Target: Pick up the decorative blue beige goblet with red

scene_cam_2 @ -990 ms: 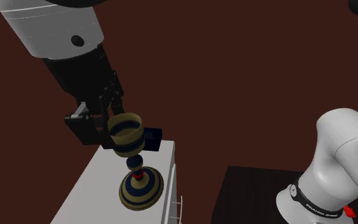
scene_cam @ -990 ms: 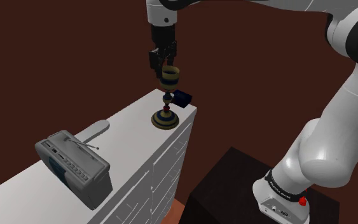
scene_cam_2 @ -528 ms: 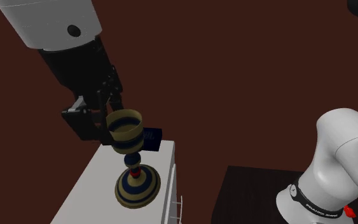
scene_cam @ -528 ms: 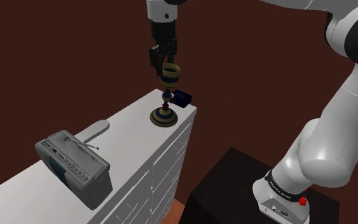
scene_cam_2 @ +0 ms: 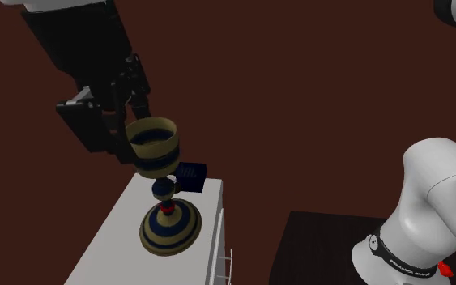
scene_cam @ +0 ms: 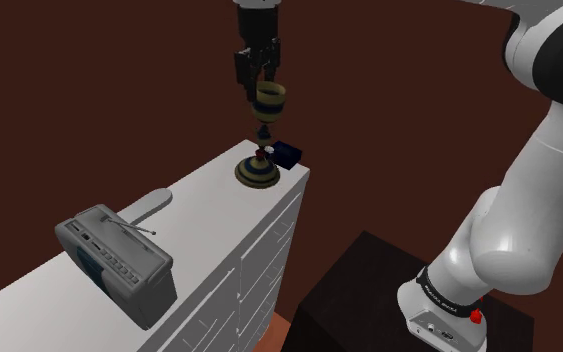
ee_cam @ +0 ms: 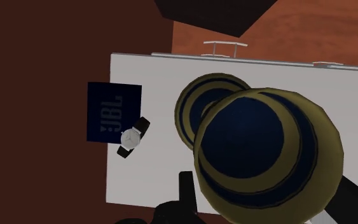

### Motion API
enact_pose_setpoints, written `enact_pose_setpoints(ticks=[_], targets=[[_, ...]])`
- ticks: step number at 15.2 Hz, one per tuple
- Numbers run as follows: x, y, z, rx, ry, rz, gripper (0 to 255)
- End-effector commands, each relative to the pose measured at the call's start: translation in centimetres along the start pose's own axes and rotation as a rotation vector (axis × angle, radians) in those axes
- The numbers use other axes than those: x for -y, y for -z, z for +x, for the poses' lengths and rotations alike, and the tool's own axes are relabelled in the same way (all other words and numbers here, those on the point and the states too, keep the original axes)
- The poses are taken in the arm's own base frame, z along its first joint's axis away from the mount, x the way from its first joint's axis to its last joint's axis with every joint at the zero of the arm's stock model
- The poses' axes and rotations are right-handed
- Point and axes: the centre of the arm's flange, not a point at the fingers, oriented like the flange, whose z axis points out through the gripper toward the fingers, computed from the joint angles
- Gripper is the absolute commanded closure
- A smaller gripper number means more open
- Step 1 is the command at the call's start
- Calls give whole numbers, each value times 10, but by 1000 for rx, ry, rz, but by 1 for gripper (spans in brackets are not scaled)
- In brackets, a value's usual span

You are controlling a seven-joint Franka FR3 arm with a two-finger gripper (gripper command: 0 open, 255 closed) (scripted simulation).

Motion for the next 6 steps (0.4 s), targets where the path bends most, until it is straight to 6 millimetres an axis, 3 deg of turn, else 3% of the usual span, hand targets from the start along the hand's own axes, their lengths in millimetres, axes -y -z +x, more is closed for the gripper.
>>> enact_pose_setpoints(ticks=[1, 6], targets=[[0, 11, -1, 0, 0, 0, 255], [-1, 27, -3, 0, 0, 0, 255]])
